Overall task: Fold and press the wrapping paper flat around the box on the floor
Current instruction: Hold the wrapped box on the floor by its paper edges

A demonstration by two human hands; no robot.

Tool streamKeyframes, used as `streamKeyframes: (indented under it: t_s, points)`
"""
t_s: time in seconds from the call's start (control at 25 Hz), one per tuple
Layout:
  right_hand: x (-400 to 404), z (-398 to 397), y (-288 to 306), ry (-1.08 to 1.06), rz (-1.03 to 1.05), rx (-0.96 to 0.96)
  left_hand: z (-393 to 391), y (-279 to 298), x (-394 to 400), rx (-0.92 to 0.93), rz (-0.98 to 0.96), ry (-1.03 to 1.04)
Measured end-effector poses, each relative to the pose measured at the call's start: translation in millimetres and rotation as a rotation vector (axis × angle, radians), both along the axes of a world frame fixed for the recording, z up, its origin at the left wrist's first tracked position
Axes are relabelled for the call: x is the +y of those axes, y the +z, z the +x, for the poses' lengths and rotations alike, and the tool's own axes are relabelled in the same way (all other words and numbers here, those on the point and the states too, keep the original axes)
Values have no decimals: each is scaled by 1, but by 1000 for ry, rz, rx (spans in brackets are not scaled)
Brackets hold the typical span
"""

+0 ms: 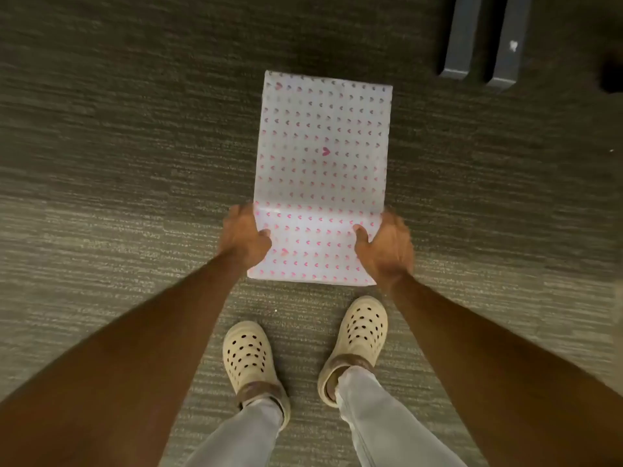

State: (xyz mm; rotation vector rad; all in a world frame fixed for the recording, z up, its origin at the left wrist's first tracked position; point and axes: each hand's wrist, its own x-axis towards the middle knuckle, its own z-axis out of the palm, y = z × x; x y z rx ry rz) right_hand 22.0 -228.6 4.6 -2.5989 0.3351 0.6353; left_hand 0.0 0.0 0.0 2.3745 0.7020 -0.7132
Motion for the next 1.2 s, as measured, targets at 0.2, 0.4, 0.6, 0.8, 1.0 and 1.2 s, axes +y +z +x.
streamKeyframes:
  t_s: [0.2,0.4,0.6,0.8,1.0,1.2]
  points:
    - [-9,27,-30,-282,156,33,17,-27,13,-24,-59,224]
    - [-22,44,-53,-654,366,145,34,-42,20,-50,-76,349]
    - [-30,48,-61,-758,523,210,43,-48,27,-20,-215,413]
    - [-37,52,-52,-755,624,252,51,-39,31,4,-298,447]
    - [-42,61,-34,-782,662,290,66,-15,33,-9,-355,411]
    - [-49,76,-18,-729,711,278,83,18,32,22,-404,399]
